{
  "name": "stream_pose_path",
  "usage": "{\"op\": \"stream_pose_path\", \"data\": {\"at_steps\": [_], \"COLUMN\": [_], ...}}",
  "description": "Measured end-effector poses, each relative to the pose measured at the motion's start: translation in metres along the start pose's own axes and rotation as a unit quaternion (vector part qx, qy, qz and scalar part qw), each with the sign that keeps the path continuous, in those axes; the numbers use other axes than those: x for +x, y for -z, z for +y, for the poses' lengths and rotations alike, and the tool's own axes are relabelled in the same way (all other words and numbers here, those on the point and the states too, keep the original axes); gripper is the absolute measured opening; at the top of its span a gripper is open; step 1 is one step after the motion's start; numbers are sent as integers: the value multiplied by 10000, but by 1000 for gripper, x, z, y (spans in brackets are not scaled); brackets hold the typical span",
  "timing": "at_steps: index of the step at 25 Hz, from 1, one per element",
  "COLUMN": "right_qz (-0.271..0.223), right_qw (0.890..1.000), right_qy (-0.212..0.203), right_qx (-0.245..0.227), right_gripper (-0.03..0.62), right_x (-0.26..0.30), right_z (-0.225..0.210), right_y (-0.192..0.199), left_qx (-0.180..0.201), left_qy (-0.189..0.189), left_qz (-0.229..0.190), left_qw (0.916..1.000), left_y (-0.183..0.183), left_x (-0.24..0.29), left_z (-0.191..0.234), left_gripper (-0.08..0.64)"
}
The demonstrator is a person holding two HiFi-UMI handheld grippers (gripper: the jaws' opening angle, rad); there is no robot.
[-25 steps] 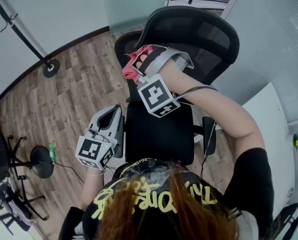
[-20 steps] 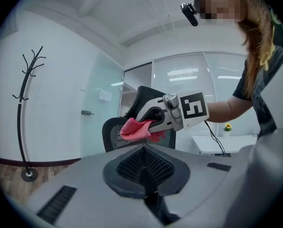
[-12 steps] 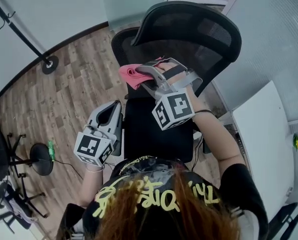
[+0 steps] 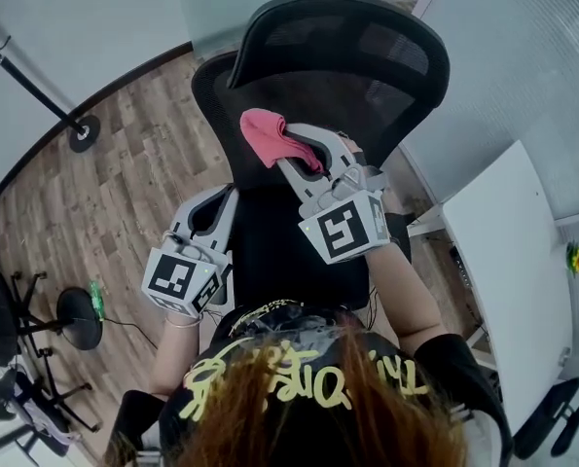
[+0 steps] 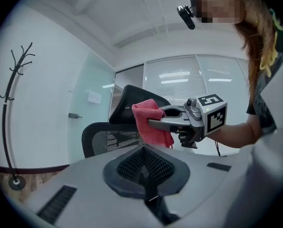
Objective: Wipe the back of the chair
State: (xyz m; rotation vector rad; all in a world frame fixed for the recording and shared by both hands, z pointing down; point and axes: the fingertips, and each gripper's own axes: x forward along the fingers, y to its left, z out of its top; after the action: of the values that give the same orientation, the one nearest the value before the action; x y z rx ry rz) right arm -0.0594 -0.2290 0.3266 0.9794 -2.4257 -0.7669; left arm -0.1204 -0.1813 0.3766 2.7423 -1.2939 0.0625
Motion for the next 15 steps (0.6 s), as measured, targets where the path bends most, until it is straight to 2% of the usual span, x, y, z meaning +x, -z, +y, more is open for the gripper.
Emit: {"op": "stream_pose_path", "data": {"at_steps": [2,7,12,15], "right_qz": [-198,-612,-1026,-1239], "right_qw": [9982,9869,9628,9447], "right_qy": [83,363,679,815], "right_qx": [552,1450,2407,2926], "right_gripper": [69,69,69,69], "right_x": [-8,-27,-46,-63], "right_z": [-5,-13,-24,-30], "right_y": [3,8,24,31], "left_qx": [48,70,99,133], "left_qy": [85,182,219,243], "left_qz": [-31,-119,-221,-258], "left_qw": [9999,9997,9995,9993], "left_y": [-3,-9,-14,-18], "left_x": [4,9,12,13], "left_z": [-6,-14,-16,-21], "left_gripper": [-9,-9,-9,-9]}}
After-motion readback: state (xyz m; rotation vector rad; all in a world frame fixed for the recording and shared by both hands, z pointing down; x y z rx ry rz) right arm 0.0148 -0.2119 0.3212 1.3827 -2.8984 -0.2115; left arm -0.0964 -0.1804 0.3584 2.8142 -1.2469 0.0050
